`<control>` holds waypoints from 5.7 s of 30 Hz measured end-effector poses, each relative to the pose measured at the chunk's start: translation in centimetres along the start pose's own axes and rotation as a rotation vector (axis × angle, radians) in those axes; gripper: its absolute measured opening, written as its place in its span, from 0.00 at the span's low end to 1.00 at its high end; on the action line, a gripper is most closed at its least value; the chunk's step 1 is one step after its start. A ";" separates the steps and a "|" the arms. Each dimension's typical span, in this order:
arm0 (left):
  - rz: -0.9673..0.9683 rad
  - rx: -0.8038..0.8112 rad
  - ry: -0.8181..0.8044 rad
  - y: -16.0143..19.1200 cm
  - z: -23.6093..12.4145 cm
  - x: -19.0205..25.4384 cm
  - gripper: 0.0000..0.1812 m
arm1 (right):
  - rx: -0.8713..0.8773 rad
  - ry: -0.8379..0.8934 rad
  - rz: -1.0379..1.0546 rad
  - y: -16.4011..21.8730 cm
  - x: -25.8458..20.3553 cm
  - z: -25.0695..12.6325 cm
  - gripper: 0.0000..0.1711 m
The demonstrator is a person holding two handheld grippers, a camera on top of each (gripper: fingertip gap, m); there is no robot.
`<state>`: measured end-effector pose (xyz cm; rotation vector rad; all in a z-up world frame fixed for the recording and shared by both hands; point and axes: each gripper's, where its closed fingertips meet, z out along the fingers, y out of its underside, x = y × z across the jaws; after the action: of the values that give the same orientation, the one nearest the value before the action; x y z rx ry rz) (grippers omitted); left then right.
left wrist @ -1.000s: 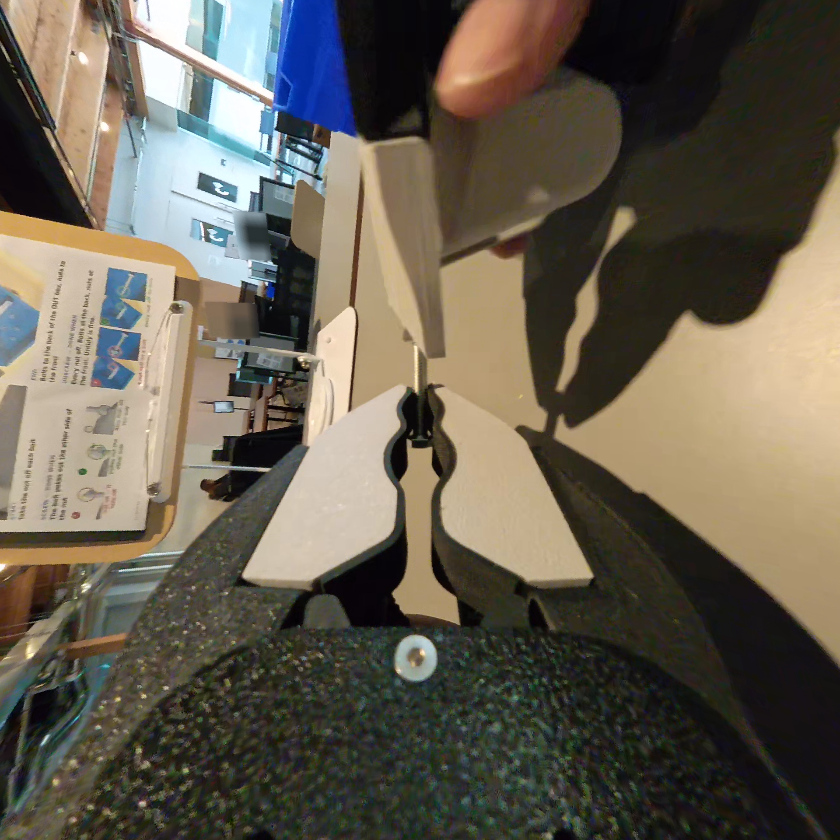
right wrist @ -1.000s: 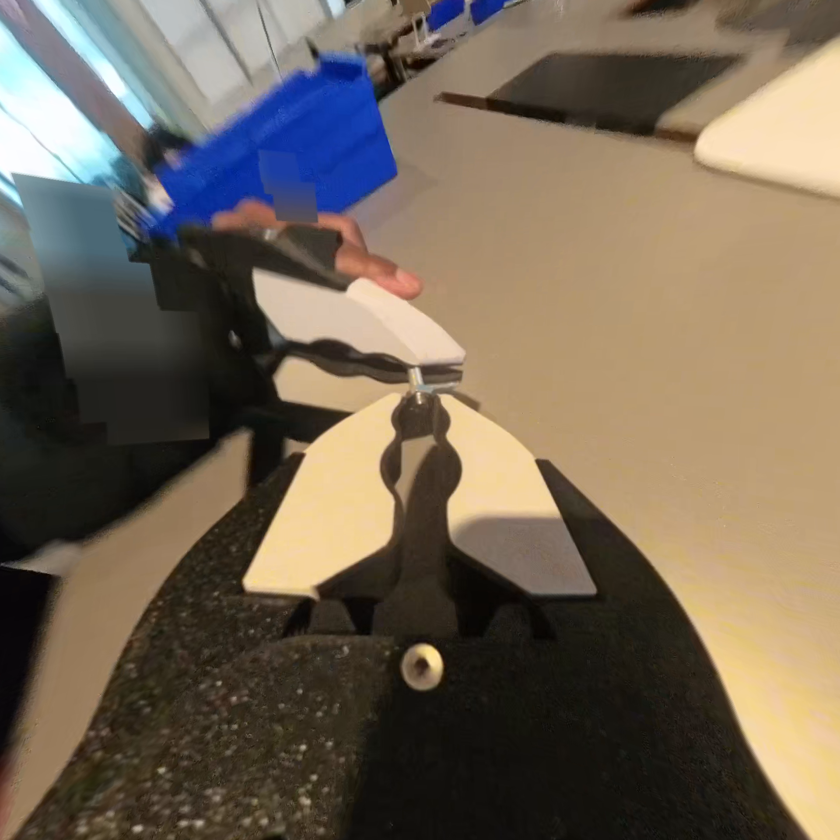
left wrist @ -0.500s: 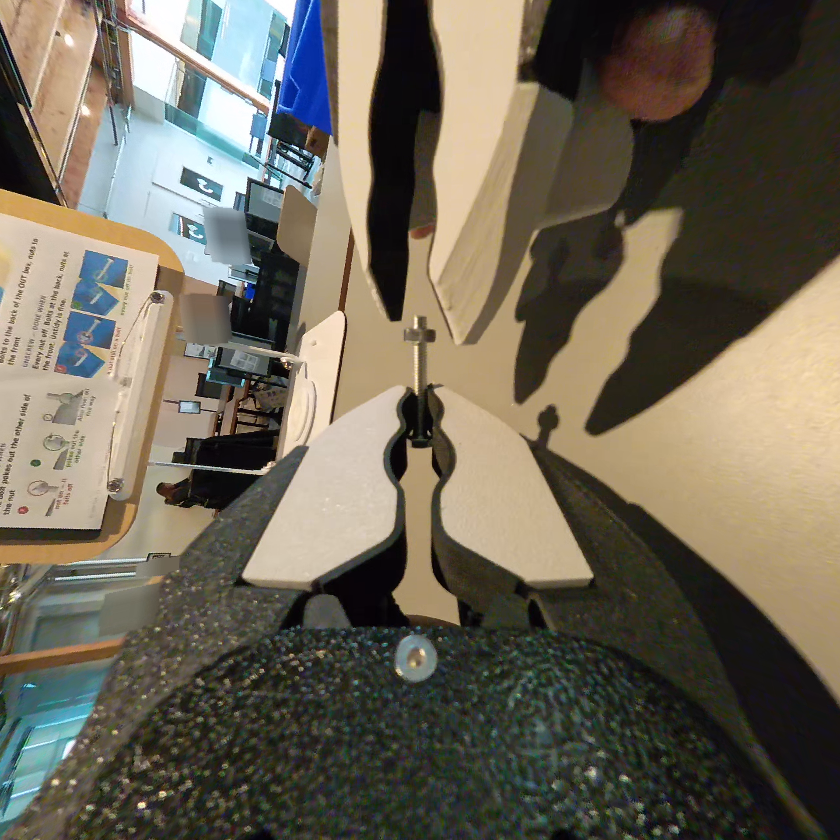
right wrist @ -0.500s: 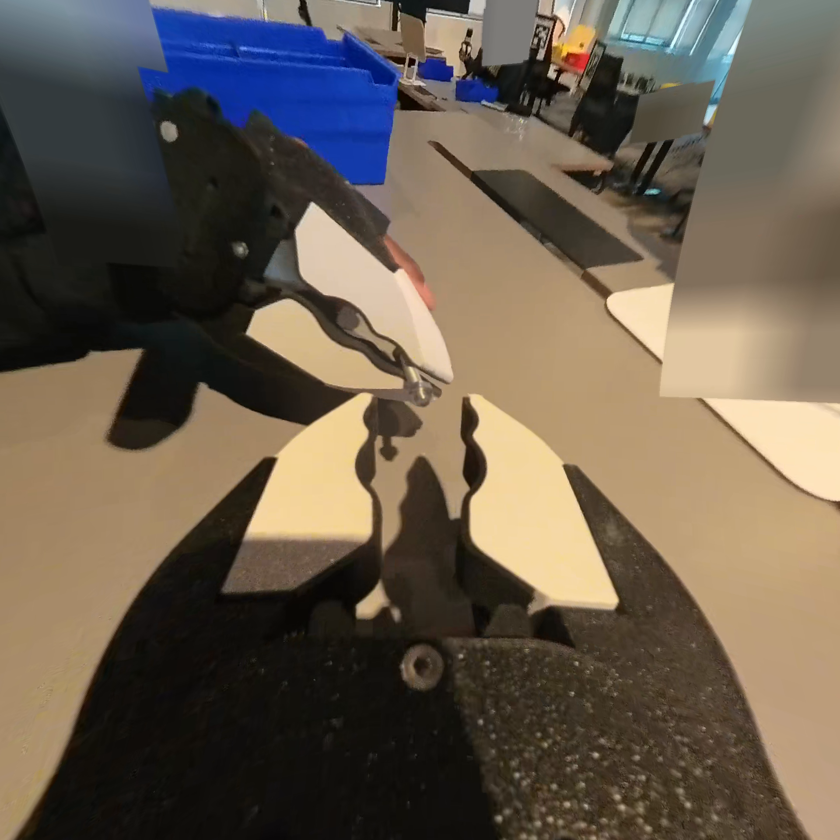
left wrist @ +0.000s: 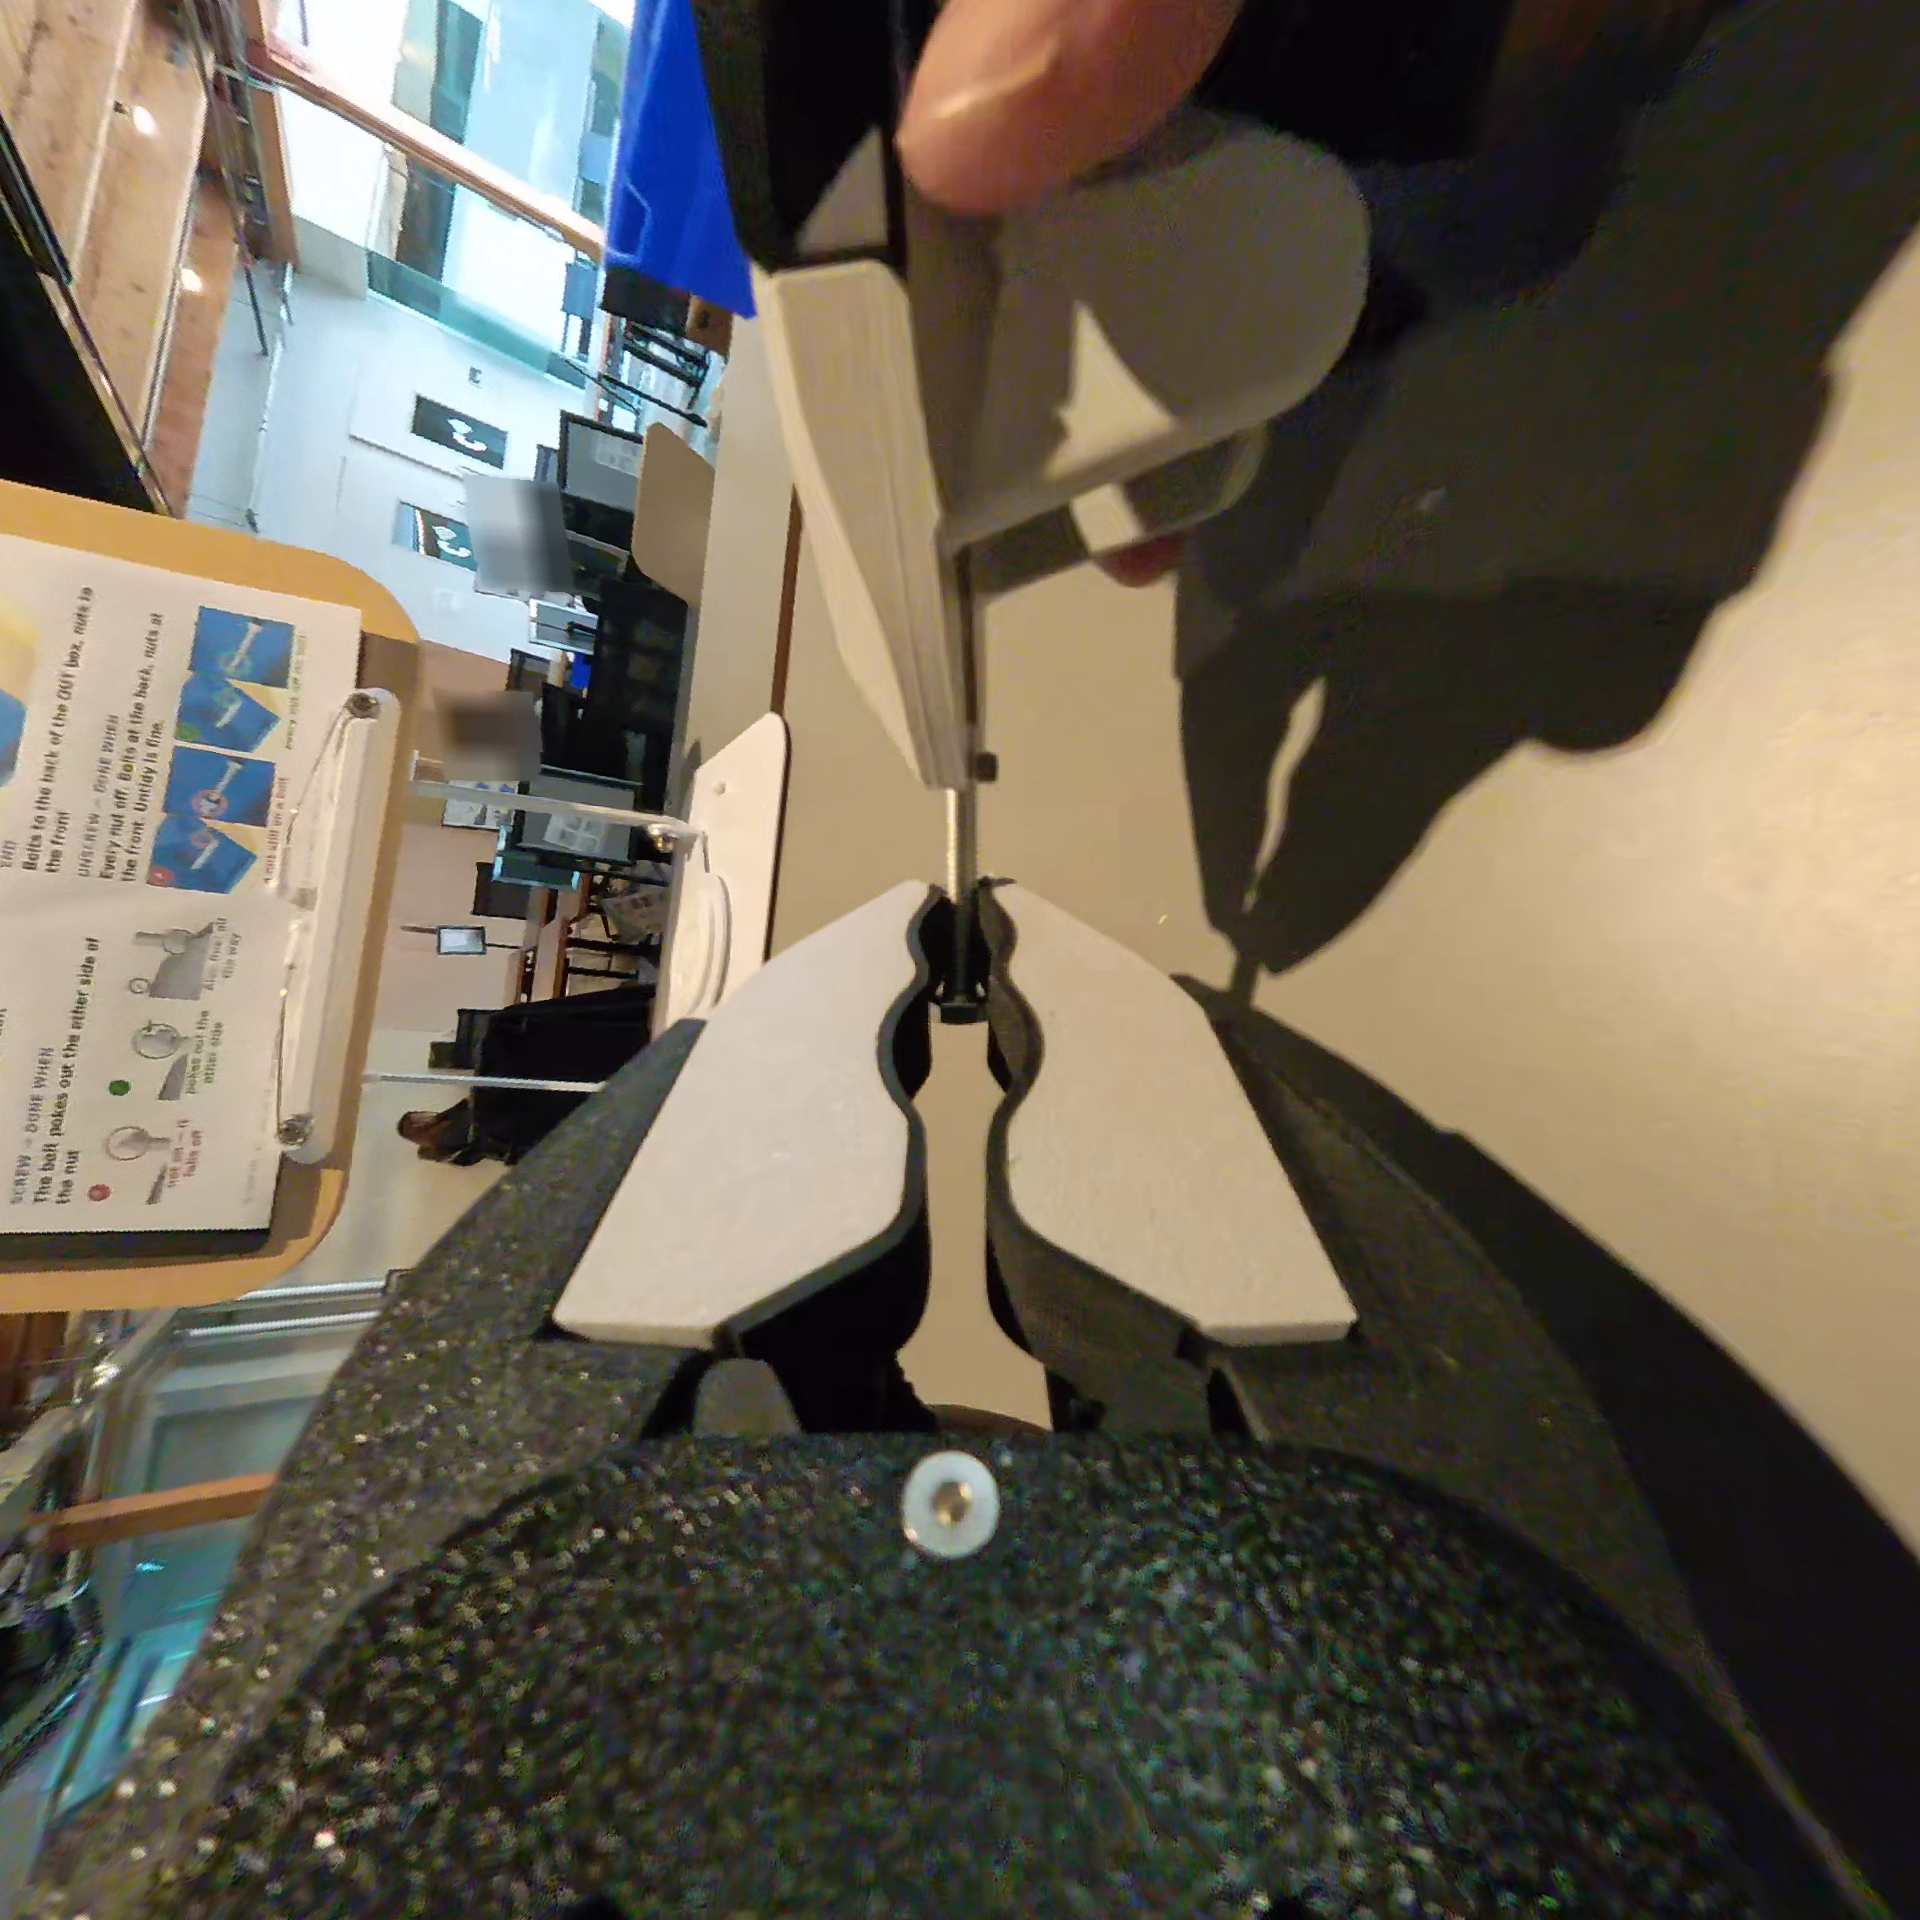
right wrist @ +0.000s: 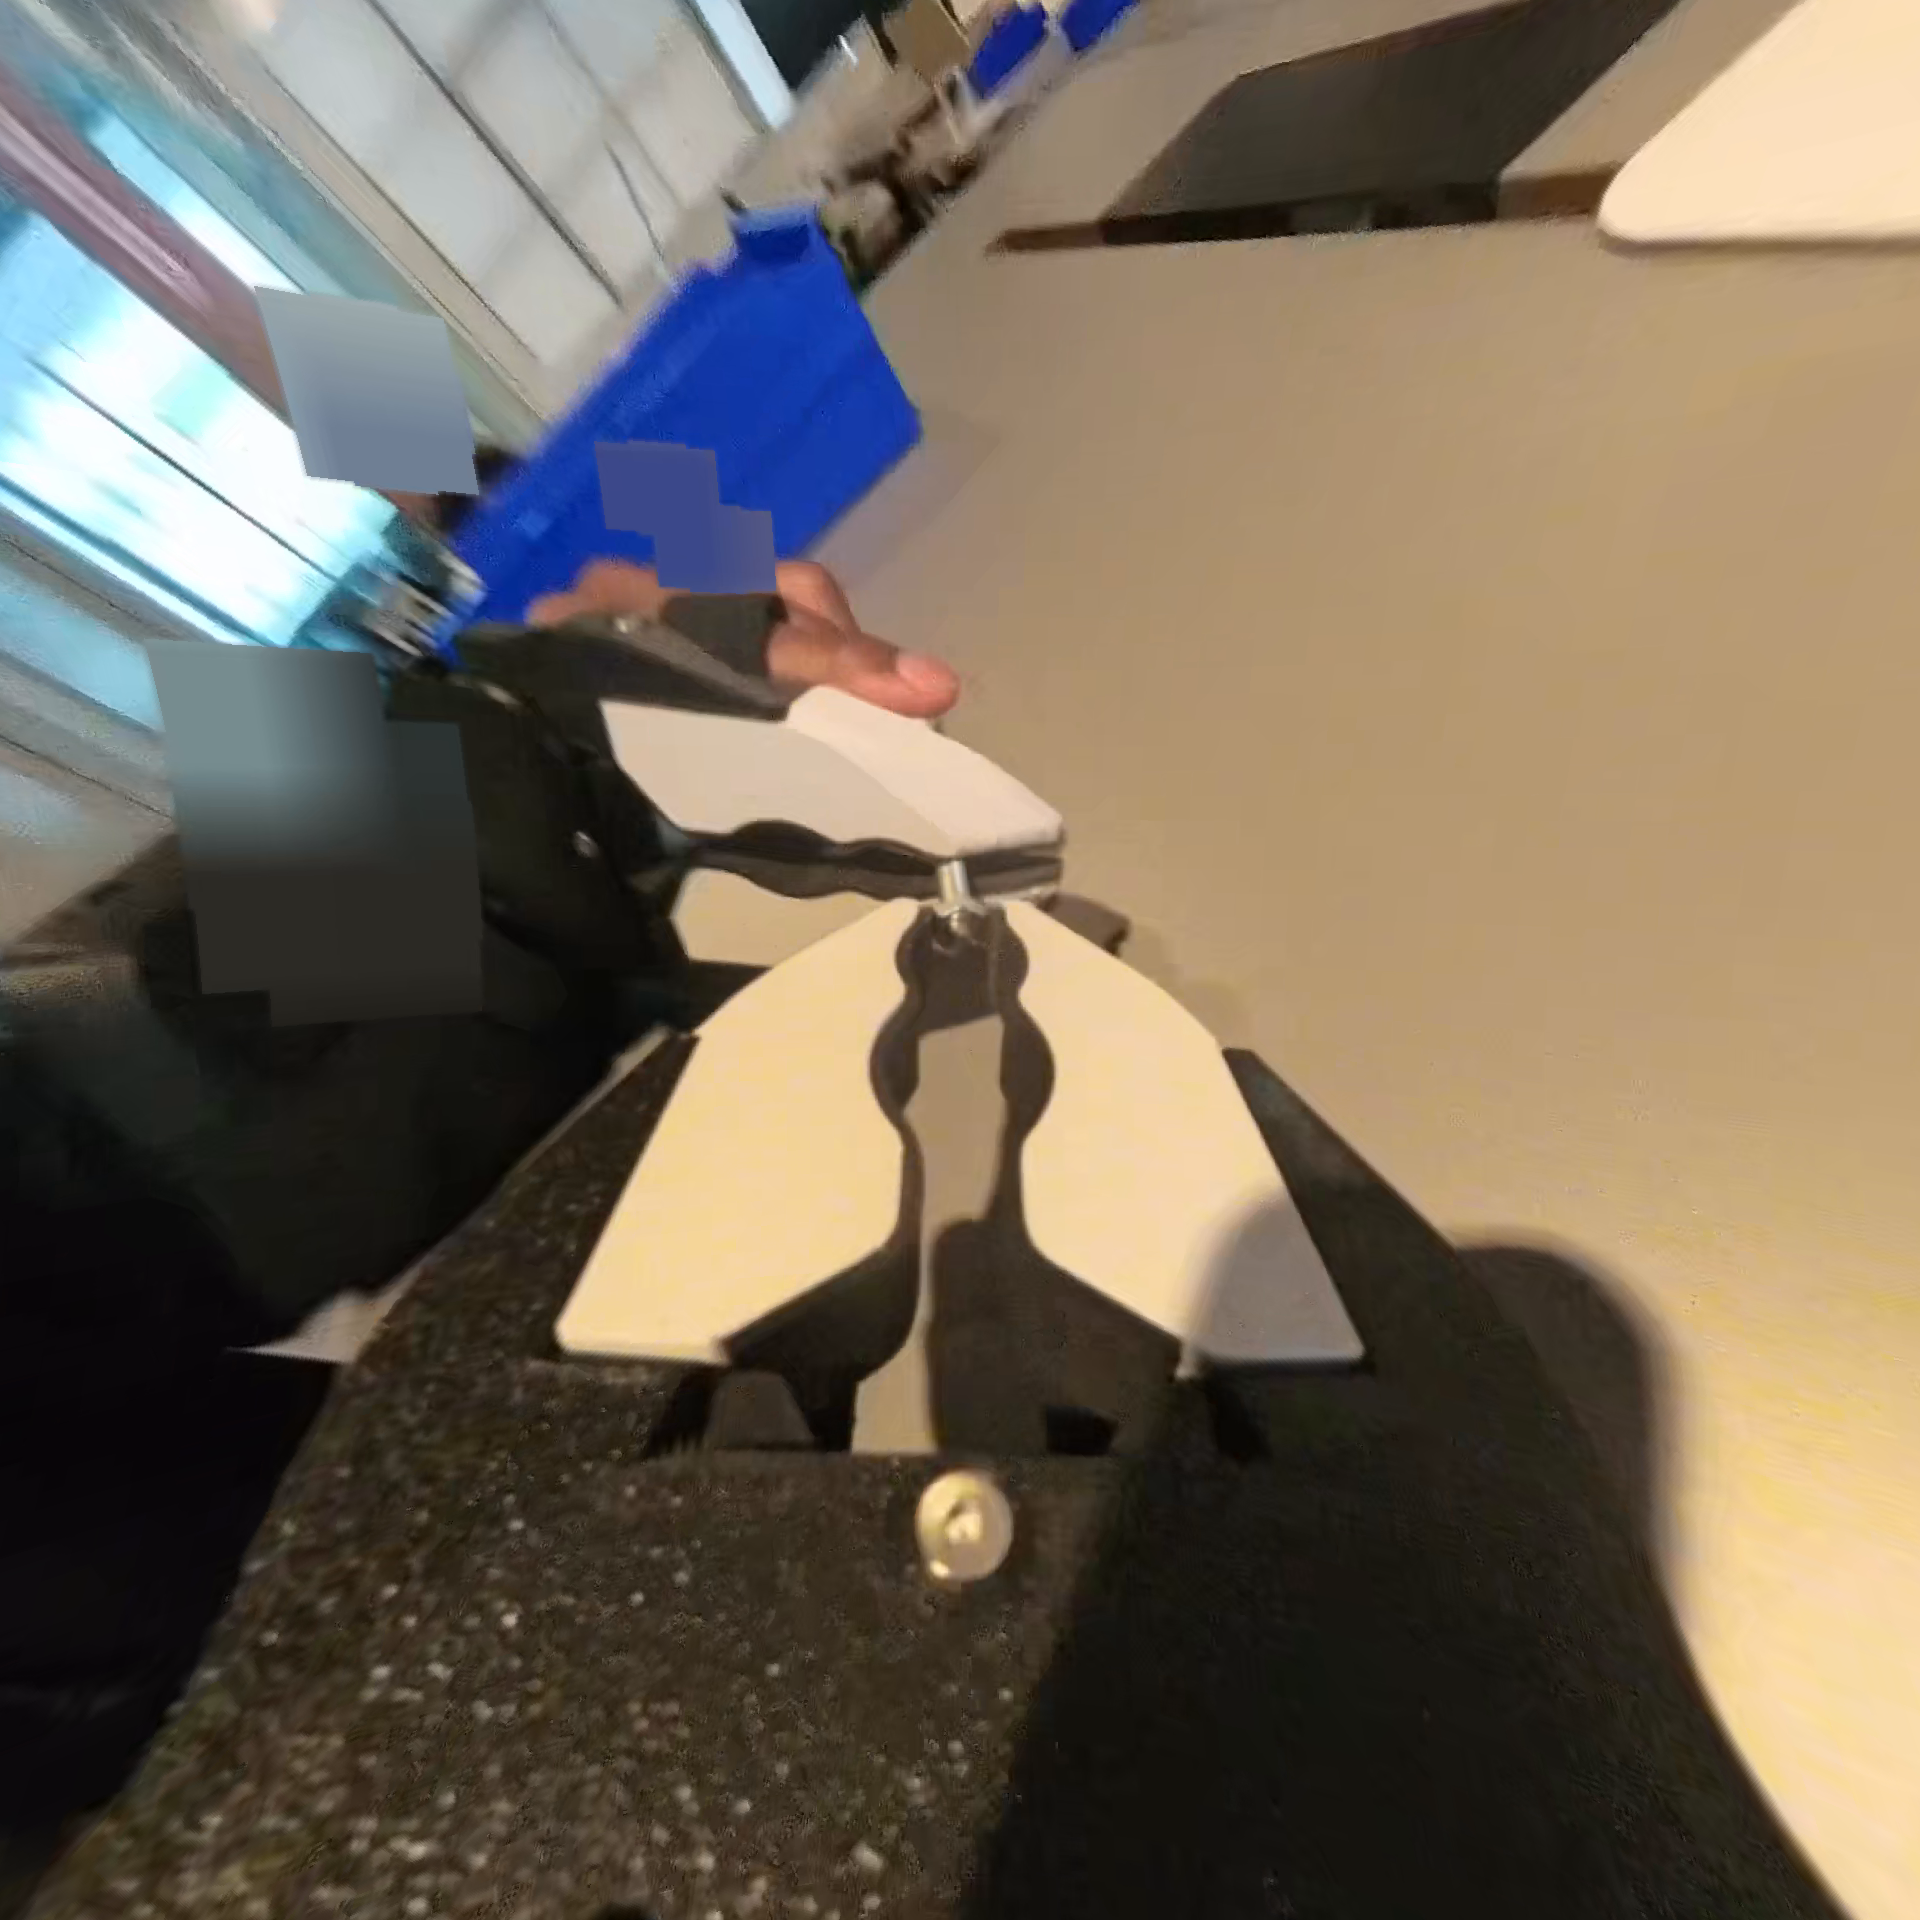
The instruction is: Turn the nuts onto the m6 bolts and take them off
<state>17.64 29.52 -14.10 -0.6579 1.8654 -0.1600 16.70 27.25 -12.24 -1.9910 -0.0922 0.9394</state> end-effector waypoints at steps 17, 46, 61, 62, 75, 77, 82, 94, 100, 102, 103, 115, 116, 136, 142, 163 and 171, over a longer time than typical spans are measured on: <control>-0.091 0.039 0.052 -0.1 -0.1 0.3 0.03 | -0.006 0.243 -0.871 0.2 -0.1 -0.1 0.17; -0.072 0.021 0.051 0.0 0.0 0.2 0.03 | 0.022 0.215 -0.811 -0.2 -0.1 -0.5 0.15; 0.007 -0.024 0.042 0.2 0.3 0.5 0.03 | -0.084 0.167 -0.487 1.1 0.7 0.6 0.06; 0.020 -0.033 0.039 0.3 0.3 0.5 0.03 | -0.083 0.127 -0.352 1.2 0.6 0.6 0.06; -0.045 -0.001 0.045 0.2 0.2 0.3 0.03 | -0.029 0.222 -0.668 0.1 1.3 -0.7 0.25; -0.047 0.004 0.059 0.1 0.2 0.5 0.03 | -0.028 0.252 -0.773 0.1 1.1 -0.6 0.24; -0.057 0.015 0.081 -0.1 0.2 0.8 0.03 | -0.006 0.261 -0.926 0.2 0.2 -0.4 0.16; -0.041 0.016 0.076 -0.2 0.2 0.9 0.03 | -0.092 0.210 -0.688 1.2 0.5 0.3 0.07; -0.028 0.008 0.073 -0.2 0.2 0.9 0.03 | -0.057 -0.083 0.098 1.4 0.0 0.4 0.08; -0.033 0.012 0.072 -0.2 0.3 1.0 0.03 | -0.049 -0.142 0.175 1.3 -0.1 0.3 0.10; -0.040 0.018 0.066 -0.3 0.3 0.9 0.03 | -0.047 -0.148 0.156 1.2 -0.2 0.2 0.11; -0.070 0.027 0.074 -0.1 0.1 0.7 0.03 | 0.007 0.145 -0.711 0.1 -0.3 -0.7 0.20; -0.071 0.030 0.077 -0.2 0.1 0.8 0.03 | 0.001 0.154 -0.766 0.3 -0.5 -0.6 0.20; -0.028 -0.007 -0.008 0.0 0.0 -0.5 0.03 | 0.026 -0.021 -0.155 -0.3 0.8 -0.7 0.24; -0.070 0.016 0.022 -0.1 -0.1 -0.2 0.03 | 0.028 0.136 -0.655 -0.2 0.2 -0.9 0.20; -0.064 0.012 0.004 -0.2 0.0 -0.4 0.03 | 0.082 -0.069 -0.079 -1.0 0.3 -0.7 0.18; -0.078 0.017 0.031 -0.2 0.0 0.0 0.03 | 0.040 0.151 -0.664 -0.4 0.2 -0.7 0.19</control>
<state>17.77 29.34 -13.97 -0.7203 1.8671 -0.2373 17.41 27.02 -11.85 -1.8008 -0.6022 0.3574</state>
